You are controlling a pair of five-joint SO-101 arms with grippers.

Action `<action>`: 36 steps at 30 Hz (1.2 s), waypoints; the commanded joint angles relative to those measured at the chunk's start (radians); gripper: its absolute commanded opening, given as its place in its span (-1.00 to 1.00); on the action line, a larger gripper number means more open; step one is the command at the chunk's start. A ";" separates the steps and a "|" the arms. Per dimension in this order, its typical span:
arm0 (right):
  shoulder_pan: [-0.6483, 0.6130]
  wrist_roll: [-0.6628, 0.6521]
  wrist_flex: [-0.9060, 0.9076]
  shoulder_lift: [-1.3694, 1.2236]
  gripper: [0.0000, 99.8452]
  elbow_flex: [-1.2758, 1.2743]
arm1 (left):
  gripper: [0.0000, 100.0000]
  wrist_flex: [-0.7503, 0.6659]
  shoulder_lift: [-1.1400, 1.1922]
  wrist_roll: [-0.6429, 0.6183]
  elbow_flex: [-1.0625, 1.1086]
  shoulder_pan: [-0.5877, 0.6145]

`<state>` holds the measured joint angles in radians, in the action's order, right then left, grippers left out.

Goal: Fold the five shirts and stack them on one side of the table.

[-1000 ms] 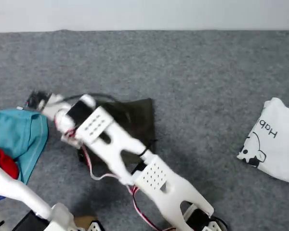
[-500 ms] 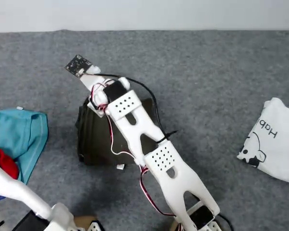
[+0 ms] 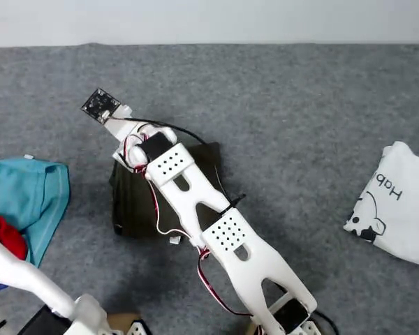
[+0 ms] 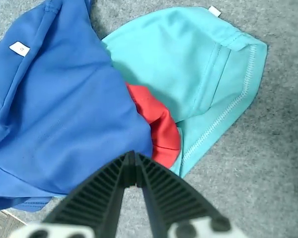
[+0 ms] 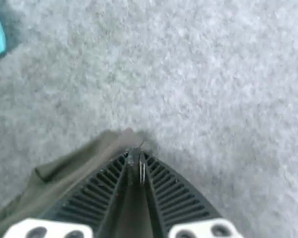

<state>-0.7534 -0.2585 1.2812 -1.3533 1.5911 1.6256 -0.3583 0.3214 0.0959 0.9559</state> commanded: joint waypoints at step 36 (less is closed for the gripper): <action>0.417 -0.008 0.513 0.150 -0.98 0.087 | -0.99 0.006 -0.032 -0.002 -0.027 0.000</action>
<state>-0.3176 -0.2585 1.7538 -1.2889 1.6187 1.6256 -0.3583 0.3214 0.0959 0.9559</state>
